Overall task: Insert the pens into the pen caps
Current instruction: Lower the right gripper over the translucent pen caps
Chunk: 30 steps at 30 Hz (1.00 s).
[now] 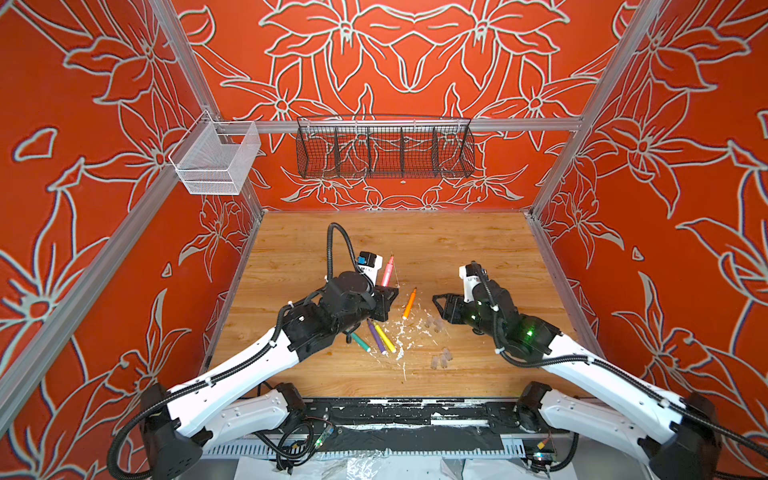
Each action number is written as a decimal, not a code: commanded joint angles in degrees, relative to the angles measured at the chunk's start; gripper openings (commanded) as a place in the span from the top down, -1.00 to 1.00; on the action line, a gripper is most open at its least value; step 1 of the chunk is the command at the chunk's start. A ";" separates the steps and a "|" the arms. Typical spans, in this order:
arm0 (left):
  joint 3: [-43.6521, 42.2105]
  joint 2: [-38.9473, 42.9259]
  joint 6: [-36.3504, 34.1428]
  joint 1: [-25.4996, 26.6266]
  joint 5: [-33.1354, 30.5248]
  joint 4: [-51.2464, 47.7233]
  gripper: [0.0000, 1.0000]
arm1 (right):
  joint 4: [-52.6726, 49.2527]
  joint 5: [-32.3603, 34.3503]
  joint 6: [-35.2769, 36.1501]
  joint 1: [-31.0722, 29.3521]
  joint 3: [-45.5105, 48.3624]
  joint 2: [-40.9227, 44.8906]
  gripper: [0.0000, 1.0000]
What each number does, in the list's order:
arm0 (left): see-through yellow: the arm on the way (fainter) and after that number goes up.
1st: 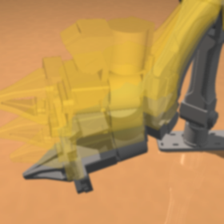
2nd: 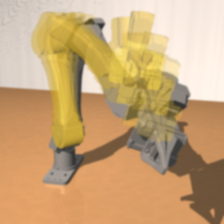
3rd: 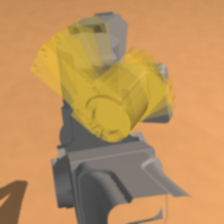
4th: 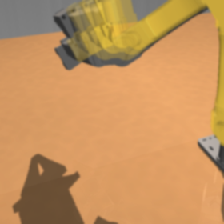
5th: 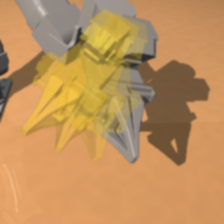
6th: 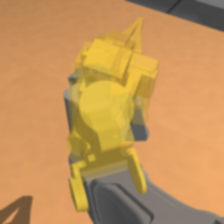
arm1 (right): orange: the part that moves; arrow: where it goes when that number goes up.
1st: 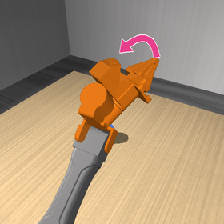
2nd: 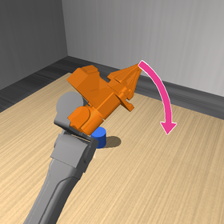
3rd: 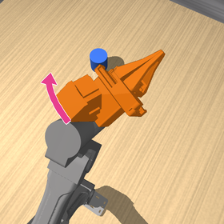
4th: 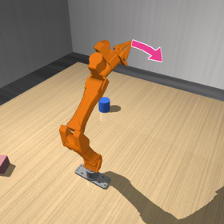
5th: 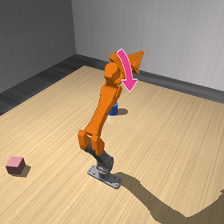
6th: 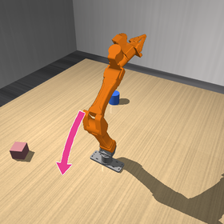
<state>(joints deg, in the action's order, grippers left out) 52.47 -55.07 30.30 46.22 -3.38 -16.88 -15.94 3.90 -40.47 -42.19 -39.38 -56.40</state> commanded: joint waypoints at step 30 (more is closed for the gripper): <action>-1.49 4.14 5.82 0.65 -0.66 -1.23 1.00 | -7.66 -3.05 5.75 1.98 -4.53 -25.23 0.08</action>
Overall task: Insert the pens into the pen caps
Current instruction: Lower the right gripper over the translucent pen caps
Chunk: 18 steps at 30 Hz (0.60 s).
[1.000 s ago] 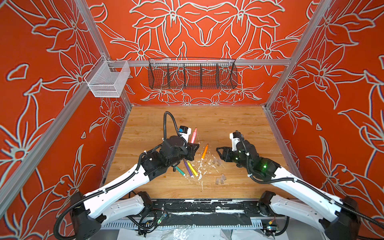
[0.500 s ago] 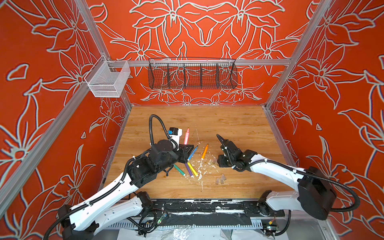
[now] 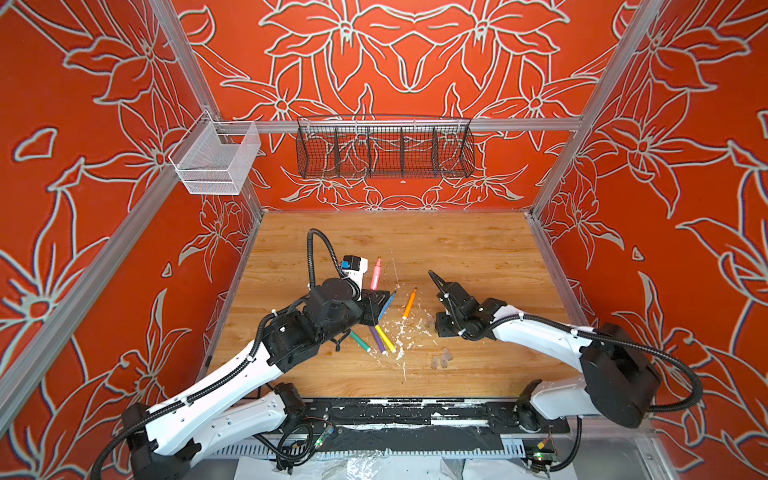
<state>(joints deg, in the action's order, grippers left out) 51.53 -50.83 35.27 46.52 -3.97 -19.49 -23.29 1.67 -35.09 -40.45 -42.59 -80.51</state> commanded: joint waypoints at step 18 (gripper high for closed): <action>-6.28 5.66 -3.44 0.24 -8.07 5.81 1.00 | -2.02 -0.40 0.76 0.21 -2.12 -3.73 0.18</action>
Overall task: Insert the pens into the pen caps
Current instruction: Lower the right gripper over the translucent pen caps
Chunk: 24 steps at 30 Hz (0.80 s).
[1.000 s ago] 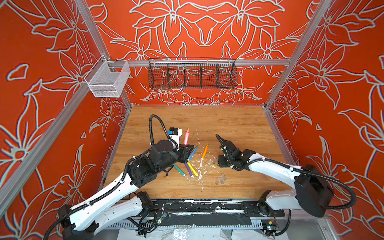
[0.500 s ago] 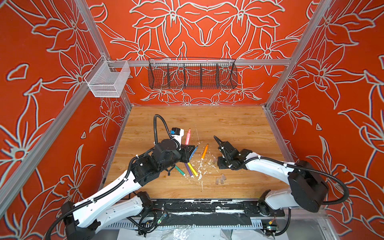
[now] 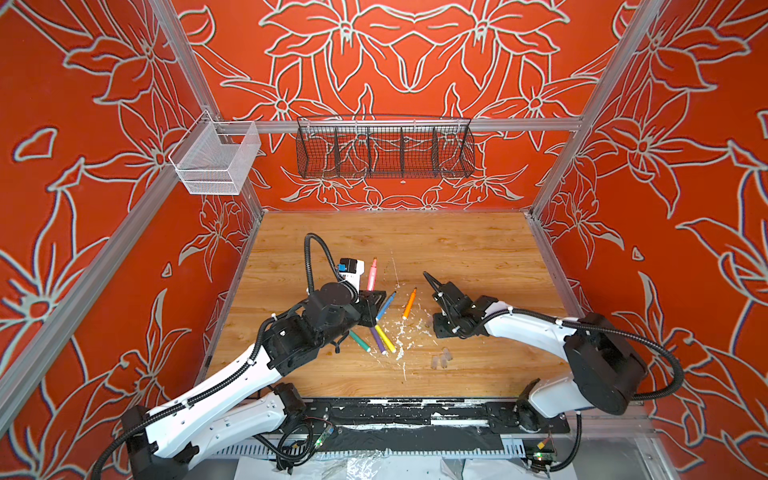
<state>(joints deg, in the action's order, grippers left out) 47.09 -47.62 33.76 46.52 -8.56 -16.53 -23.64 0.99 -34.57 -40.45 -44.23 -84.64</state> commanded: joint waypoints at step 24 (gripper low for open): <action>-4.62 5.58 -3.23 -1.00 -1.72 4.58 1.00 | -2.47 0.44 1.08 0.19 -1.36 -1.84 0.20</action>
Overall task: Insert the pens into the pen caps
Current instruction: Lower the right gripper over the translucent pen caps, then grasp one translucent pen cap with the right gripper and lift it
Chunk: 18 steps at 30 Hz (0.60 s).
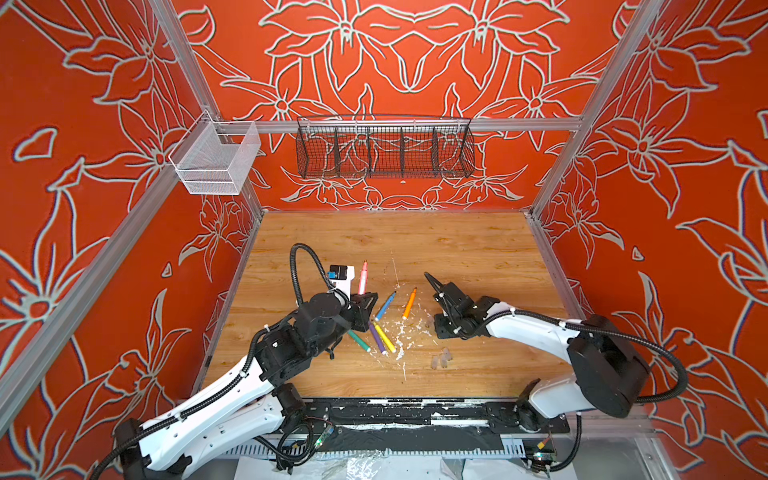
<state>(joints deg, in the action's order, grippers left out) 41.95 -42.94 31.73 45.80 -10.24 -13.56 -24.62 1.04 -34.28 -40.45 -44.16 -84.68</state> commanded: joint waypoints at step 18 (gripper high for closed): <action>0.09 0.20 -2.44 -0.45 0.75 2.08 1.00 | -6.34 6.83 0.27 0.19 -3.20 -6.08 0.50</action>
<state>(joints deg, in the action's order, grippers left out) 41.95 -43.05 30.48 45.74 -10.17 -13.17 -26.55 3.95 -33.54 -40.49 -46.98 -89.27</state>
